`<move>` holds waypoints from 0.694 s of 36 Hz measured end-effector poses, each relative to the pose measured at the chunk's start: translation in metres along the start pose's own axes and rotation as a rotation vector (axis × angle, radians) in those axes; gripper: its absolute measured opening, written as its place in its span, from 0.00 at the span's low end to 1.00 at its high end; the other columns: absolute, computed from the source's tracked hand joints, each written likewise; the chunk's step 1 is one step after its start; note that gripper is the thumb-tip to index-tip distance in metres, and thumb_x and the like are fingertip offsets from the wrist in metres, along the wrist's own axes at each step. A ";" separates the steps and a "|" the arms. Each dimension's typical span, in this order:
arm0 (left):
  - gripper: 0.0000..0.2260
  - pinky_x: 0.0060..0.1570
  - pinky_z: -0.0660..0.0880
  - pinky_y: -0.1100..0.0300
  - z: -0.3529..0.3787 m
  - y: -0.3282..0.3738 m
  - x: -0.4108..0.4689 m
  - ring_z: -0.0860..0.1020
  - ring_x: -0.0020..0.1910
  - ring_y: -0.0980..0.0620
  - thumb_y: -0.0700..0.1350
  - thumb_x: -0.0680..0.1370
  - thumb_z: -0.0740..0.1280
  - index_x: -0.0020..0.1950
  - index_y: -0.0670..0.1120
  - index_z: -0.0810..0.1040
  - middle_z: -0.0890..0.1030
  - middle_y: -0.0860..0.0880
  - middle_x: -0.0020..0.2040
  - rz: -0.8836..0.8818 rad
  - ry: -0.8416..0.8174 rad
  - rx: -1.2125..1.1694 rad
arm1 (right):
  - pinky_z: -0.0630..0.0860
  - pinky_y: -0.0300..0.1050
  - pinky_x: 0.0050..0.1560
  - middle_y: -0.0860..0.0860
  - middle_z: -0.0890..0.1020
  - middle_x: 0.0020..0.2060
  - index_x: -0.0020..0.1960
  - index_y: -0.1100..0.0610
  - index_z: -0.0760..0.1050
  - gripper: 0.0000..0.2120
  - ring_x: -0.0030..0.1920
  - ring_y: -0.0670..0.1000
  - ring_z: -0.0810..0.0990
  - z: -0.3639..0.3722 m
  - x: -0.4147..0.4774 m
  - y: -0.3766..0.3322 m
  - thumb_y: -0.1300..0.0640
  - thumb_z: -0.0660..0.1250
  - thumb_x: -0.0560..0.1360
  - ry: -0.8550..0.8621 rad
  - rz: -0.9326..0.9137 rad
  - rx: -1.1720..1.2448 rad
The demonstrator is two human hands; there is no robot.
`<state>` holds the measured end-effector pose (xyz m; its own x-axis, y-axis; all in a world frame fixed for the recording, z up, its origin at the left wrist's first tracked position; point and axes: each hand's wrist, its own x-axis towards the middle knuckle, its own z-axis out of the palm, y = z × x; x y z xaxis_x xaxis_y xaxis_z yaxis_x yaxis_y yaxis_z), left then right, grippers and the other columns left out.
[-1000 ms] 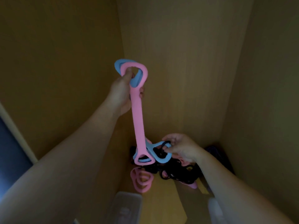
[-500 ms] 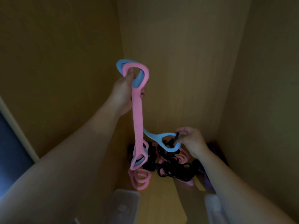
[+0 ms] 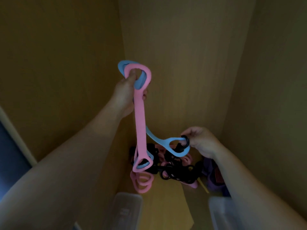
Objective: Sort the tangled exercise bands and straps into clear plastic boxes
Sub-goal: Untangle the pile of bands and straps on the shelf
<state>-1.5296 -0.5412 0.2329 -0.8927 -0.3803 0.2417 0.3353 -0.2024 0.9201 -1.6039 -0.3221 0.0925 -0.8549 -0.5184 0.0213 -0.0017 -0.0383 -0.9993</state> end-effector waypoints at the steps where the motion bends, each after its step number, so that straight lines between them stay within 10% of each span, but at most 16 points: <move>1: 0.10 0.34 0.71 0.56 0.000 -0.001 0.001 0.73 0.31 0.51 0.51 0.81 0.60 0.46 0.47 0.75 0.78 0.46 0.38 -0.001 -0.001 0.005 | 0.77 0.38 0.35 0.51 0.81 0.30 0.41 0.61 0.77 0.13 0.32 0.46 0.79 -0.001 -0.001 -0.003 0.78 0.70 0.66 -0.024 -0.002 -0.025; 18: 0.11 0.31 0.70 0.58 0.002 -0.026 0.001 0.73 0.31 0.50 0.52 0.81 0.61 0.51 0.45 0.76 0.77 0.44 0.39 -0.062 -0.025 -0.012 | 0.77 0.40 0.46 0.51 0.85 0.33 0.34 0.52 0.84 0.20 0.38 0.47 0.82 0.020 0.001 -0.036 0.77 0.70 0.67 -0.114 0.078 -0.473; 25: 0.10 0.31 0.71 0.59 0.001 -0.023 0.000 0.74 0.31 0.51 0.51 0.82 0.61 0.51 0.46 0.76 0.78 0.44 0.39 -0.055 -0.053 -0.006 | 0.77 0.36 0.35 0.52 0.84 0.31 0.33 0.55 0.83 0.18 0.33 0.46 0.82 0.021 0.000 -0.038 0.78 0.69 0.67 -0.064 0.157 -0.372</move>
<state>-1.5376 -0.5361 0.2124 -0.9246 -0.3200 0.2067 0.2868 -0.2277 0.9305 -1.5932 -0.3391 0.1309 -0.8259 -0.5455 -0.1425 -0.0708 0.3512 -0.9336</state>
